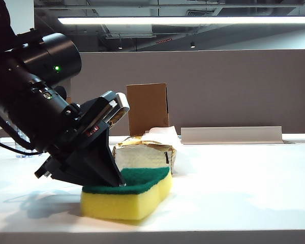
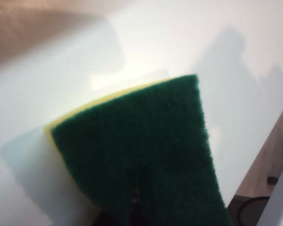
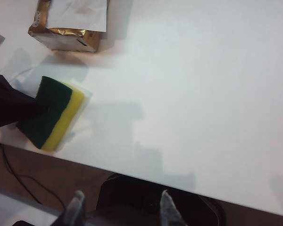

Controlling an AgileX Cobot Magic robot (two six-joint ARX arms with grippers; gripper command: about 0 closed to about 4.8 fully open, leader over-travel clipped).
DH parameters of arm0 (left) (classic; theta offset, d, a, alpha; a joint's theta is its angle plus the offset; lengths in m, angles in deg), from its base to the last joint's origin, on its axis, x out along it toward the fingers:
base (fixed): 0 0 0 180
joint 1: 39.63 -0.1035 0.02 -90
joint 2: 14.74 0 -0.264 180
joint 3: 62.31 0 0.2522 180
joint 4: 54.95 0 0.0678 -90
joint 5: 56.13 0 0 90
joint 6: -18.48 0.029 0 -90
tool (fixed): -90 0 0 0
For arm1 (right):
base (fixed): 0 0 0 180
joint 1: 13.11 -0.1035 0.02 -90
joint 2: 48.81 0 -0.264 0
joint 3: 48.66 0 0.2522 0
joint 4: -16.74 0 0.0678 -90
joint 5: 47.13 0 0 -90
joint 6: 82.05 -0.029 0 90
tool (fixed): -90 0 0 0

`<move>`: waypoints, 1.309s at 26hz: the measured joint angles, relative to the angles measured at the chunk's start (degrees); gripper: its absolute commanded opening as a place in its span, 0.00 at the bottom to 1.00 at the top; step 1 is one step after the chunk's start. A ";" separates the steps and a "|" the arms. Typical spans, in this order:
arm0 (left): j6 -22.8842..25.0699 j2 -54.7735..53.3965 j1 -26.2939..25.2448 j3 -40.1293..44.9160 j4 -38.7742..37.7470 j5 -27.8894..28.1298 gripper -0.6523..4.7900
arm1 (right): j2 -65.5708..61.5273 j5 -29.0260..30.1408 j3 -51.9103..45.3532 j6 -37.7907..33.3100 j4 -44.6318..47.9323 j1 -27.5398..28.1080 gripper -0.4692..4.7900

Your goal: Move the sponge from right to left to wipe the table, avoiding obstacles on the table, and finally reaching the bottle of mineral water.

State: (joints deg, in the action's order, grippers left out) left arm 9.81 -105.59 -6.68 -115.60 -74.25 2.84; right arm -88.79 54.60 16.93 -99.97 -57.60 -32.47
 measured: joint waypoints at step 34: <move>21.64 9.44 -34.10 0.02 -26.27 4.79 0.11 | -0.02 1.36 0.00 0.00 -0.87 0.00 0.48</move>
State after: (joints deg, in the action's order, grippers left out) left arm 31.45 -96.14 -40.78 -115.58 -100.53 7.63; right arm -88.82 55.95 16.93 -99.97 -58.47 -32.47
